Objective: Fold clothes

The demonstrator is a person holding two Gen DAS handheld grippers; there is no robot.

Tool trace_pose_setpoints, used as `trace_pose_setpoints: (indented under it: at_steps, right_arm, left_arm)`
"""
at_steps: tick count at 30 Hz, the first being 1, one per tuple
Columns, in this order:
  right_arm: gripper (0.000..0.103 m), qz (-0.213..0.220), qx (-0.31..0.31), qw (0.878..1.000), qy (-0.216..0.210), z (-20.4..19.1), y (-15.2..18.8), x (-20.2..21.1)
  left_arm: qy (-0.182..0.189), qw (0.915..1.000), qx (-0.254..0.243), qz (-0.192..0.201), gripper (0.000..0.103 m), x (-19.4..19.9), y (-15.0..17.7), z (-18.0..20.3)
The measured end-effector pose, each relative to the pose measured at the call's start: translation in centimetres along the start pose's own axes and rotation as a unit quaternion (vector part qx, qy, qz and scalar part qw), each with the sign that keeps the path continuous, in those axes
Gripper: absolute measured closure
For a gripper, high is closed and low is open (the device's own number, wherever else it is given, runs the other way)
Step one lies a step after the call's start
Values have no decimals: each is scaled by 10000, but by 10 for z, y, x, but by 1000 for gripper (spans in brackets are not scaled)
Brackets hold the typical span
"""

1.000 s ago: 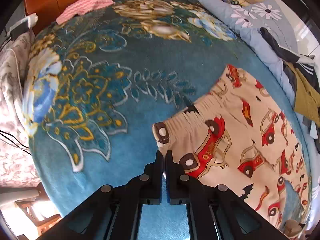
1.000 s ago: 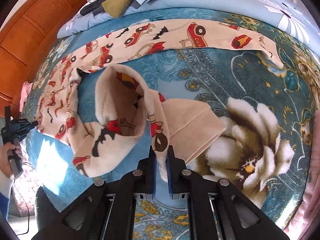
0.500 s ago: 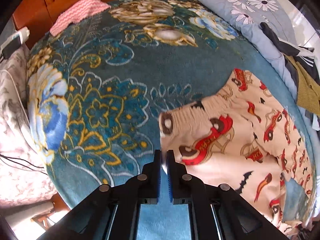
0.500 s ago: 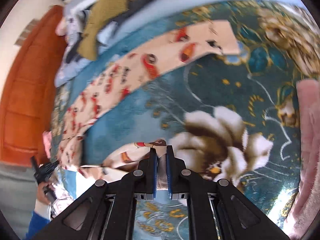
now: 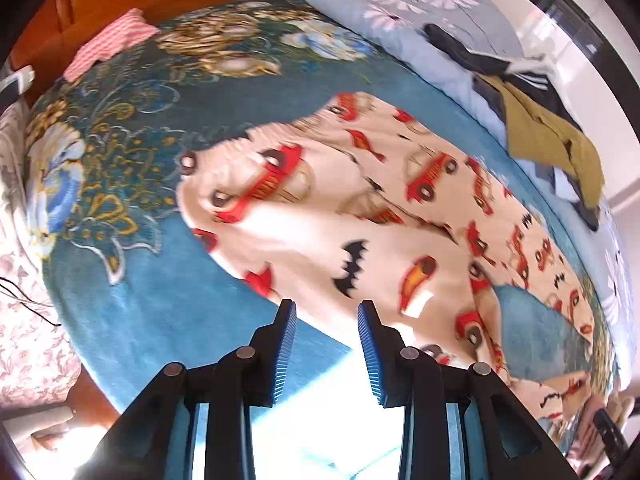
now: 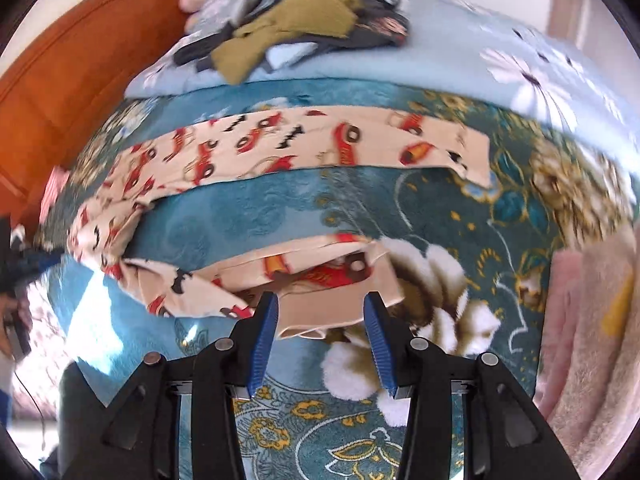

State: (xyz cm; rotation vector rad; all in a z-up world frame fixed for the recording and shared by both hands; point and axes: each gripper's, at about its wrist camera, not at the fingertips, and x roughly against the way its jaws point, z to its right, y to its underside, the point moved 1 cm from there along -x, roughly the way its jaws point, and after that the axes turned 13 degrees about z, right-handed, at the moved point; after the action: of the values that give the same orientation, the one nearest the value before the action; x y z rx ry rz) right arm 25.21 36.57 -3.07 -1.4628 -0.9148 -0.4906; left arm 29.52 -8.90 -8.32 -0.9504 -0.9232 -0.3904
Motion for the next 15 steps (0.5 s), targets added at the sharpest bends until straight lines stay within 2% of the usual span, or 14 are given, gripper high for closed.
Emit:
trace_pose_setpoints:
  at_steps: [3, 4, 6, 7, 9, 11, 15]
  right_arm:
    - [57, 76, 74, 9988, -473, -23, -3, -2]
    - [57, -36, 128, 9971, -746, -31, -1, -6]
    - [56, -355, 527, 9935, -947, -52, 7, -27]
    - [56, -484, 768, 9916, -922, -61, 11, -39]
    - [56, -614, 1055, 9907, -600, -67, 19, -55]
    - [56, -688, 1022, 9916, -386, -63, 22, -69]
    - [56, -990, 595, 9920, -510, -54, 30, -86]
  left_arm:
    - [326, 9991, -90, -245, 68, -8, 19, 30]
    - [487, 9982, -23, -353, 68, -11, 25, 37]
    - [765, 9952, 242, -553, 68, -14, 36, 45]
    - [814, 9944, 321, -584, 68, -12, 40, 47]
    - [869, 9936, 419, -580, 66, -6, 47, 50]
    - [921, 9931, 467, -561, 62, -1, 50, 49]
    - [908, 9933, 536, -475, 61, 8, 51, 43]
